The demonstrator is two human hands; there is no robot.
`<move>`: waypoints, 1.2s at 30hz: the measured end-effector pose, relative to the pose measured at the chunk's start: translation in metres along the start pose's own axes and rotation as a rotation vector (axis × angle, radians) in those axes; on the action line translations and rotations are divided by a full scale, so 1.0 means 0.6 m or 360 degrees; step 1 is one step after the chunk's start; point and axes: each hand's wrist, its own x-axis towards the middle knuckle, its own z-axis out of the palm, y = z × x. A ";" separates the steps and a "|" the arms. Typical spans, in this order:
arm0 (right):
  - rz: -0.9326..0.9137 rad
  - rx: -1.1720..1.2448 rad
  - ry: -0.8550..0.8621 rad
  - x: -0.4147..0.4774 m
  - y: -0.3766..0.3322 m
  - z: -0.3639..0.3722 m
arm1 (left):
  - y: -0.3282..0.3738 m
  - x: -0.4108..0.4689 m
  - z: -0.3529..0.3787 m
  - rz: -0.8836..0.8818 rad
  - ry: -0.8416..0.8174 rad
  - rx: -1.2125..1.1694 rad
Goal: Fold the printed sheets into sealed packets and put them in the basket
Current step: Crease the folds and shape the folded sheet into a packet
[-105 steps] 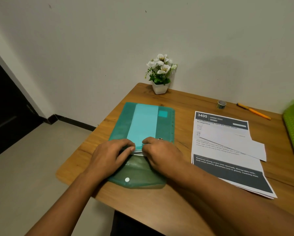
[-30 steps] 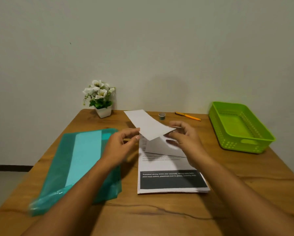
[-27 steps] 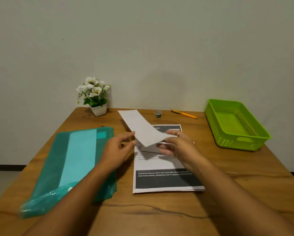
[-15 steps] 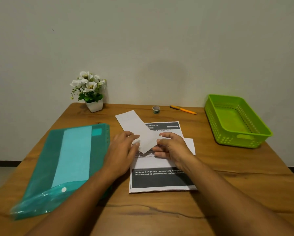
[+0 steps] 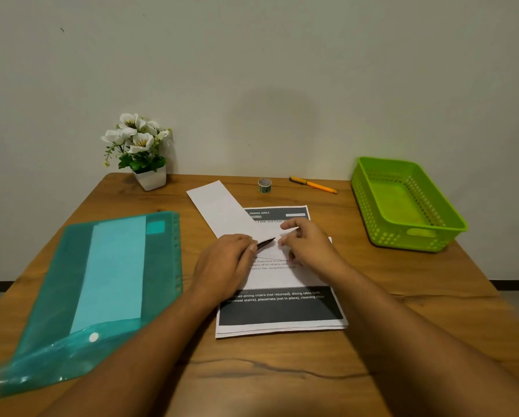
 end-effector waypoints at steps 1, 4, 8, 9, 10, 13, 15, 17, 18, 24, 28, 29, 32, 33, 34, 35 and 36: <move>-0.0157 -0.0319 0.0075 0.007 0.005 -0.009 | -0.001 0.000 0.004 -0.0026 0.0011 -0.0016; -0.0353 -0.0932 0.0037 0.021 0.007 -0.028 | -0.007 0.001 0.012 -0.0062 0.0010 0.0004; -0.0318 -0.1380 -0.0270 0.035 -0.009 -0.030 | -0.008 -0.001 0.014 -0.0090 0.0036 -0.0004; -0.0324 -0.1450 -0.0304 0.038 -0.014 -0.027 | -0.007 -0.001 0.014 -0.0088 0.0037 0.0005; -0.0329 -0.1504 -0.0324 0.040 -0.019 -0.026 | -0.007 -0.002 0.014 -0.0087 0.0040 0.0013; -0.0320 -0.1616 -0.0348 0.046 -0.036 -0.024 | -0.006 -0.001 0.013 -0.0103 0.0058 0.0040; -0.0289 -0.1673 -0.0360 0.051 -0.043 -0.023 | -0.004 -0.001 0.013 -0.0102 0.0057 0.0050; -0.0231 -0.1667 -0.0377 0.054 -0.044 -0.023 | -0.004 -0.001 0.013 -0.0110 0.0053 0.0050; -0.0208 -0.1646 -0.0378 0.054 -0.044 -0.025 | -0.005 -0.001 0.013 -0.0120 0.0046 0.0051; -0.0156 -0.1347 -0.0273 0.043 -0.018 -0.055 | -0.010 0.000 0.017 -0.0133 -0.0008 0.0024; -0.0028 -0.1326 -0.0343 0.028 0.000 -0.093 | -0.012 -0.001 0.017 -0.0137 0.0005 -0.0013; 0.0030 -0.1302 -0.0379 0.025 0.003 -0.101 | -0.012 0.000 0.017 -0.0141 0.0010 -0.0024; 0.0122 -0.1140 -0.0477 0.013 0.002 -0.110 | -0.009 0.000 0.017 -0.0138 0.0012 -0.0029; 0.0120 -0.1083 -0.0478 0.009 -0.002 -0.105 | -0.008 -0.001 0.017 -0.0140 0.0013 -0.0030; 0.0107 -0.1028 -0.0461 0.006 -0.005 -0.097 | -0.008 -0.001 0.017 -0.0143 0.0015 -0.0038; 0.0093 -0.0969 -0.0437 0.003 -0.008 -0.088 | -0.008 -0.002 0.016 -0.0142 0.0018 -0.0048; 0.0085 -0.0903 -0.0424 0.001 -0.011 -0.077 | -0.009 -0.002 0.016 -0.0136 0.0019 -0.0053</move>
